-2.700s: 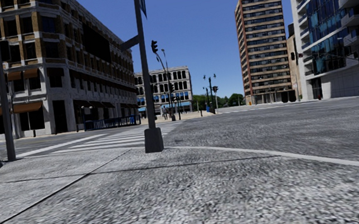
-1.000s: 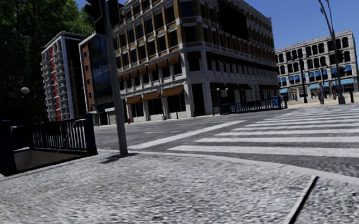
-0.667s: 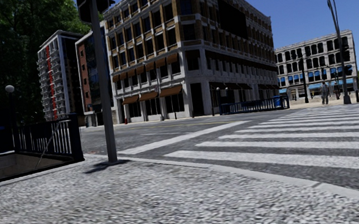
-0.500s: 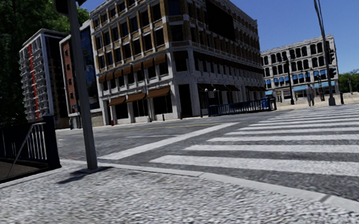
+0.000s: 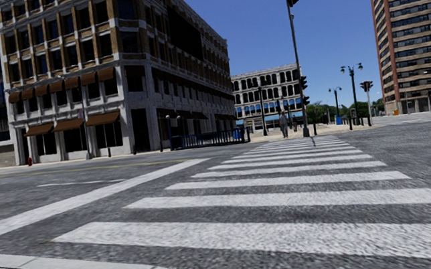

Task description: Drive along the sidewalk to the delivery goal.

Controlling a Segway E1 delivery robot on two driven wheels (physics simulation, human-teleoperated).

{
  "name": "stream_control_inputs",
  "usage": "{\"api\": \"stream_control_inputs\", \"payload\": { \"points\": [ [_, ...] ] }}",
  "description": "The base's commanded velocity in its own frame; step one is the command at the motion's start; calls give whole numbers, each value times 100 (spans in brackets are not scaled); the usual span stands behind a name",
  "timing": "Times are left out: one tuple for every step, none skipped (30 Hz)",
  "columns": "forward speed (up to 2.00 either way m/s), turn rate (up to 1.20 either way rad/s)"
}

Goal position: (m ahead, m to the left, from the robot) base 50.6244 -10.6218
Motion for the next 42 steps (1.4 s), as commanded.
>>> {"api": "stream_control_inputs", "payload": {
  "points": [
    [196, -43],
    [196, -43],
    [196, -42],
    [196, -42],
    [196, -42],
    [196, -2],
    [196, -1],
    [196, -1],
    [196, -1],
    [196, -44],
    [196, -53],
    [196, -56],
    [196, -56],
    [196, -56],
    [196, -56],
    [196, -56],
    [196, -56],
    [196, -56],
    [196, -56],
    [196, -57],
    [196, -57],
    [196, -59],
    [196, -60],
    [196, -60],
    [196, -60],
    [196, -60],
    [196, -60],
    [196, -60],
    [196, -59],
    [196, -6],
    [196, -6],
    [196, 0],
    [196, 0],
    [196, 0],
    [196, 0],
    [196, 0],
    [196, 0],
    [196, 0],
    [196, 0],
    [196, 0],
    [196, 0],
    [196, 0]
  ]
}}
